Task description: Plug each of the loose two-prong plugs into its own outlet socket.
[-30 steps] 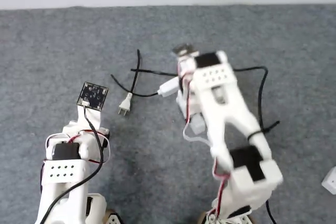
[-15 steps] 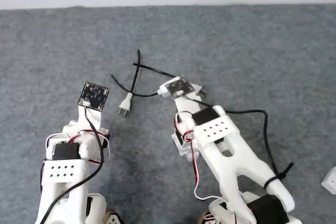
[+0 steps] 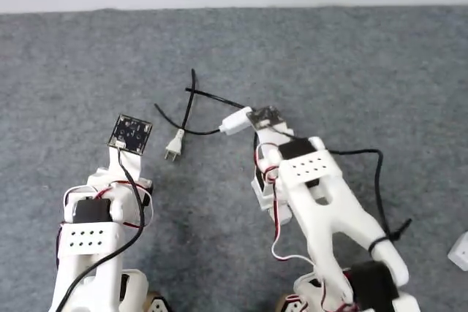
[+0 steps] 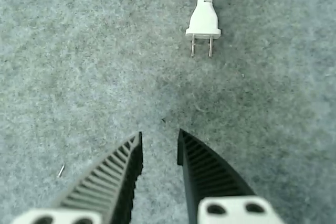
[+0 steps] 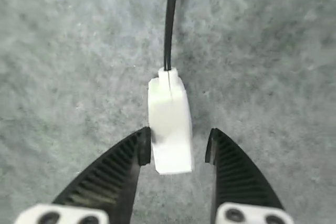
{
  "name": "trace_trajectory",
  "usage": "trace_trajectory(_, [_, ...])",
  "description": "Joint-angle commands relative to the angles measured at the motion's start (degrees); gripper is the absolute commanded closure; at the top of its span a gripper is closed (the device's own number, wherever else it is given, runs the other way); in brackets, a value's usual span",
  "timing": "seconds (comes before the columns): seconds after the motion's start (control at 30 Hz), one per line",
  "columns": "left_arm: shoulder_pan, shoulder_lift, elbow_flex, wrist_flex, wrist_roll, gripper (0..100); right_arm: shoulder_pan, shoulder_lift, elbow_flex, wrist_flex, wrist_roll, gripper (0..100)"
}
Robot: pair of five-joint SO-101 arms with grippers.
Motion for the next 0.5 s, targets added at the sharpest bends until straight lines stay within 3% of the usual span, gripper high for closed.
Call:
trace_trajectory(0.0, [0.4,0.0,-0.6,-1.1,-0.7,89,0.6,-5.8,-5.6,3.6,0.7,82.9])
trace_trajectory(0.1, [0.4,0.0,-0.6,-1.1,-0.7,89,0.0,-10.1,-6.2,5.2,0.7,84.2])
trace_trajectory(0.23, [0.4,0.0,-0.6,-1.1,-0.7,89,-6.3,-13.3,-3.9,6.2,3.3,99.4])
trace_trajectory(0.37, [0.4,0.0,-0.6,-1.1,-0.7,89,-13.3,-13.4,0.4,5.8,6.2,98.2])
trace_trajectory(0.47, [0.4,0.0,-0.6,-1.1,-0.7,89,-11.7,-13.4,1.1,4.5,6.7,98.3])
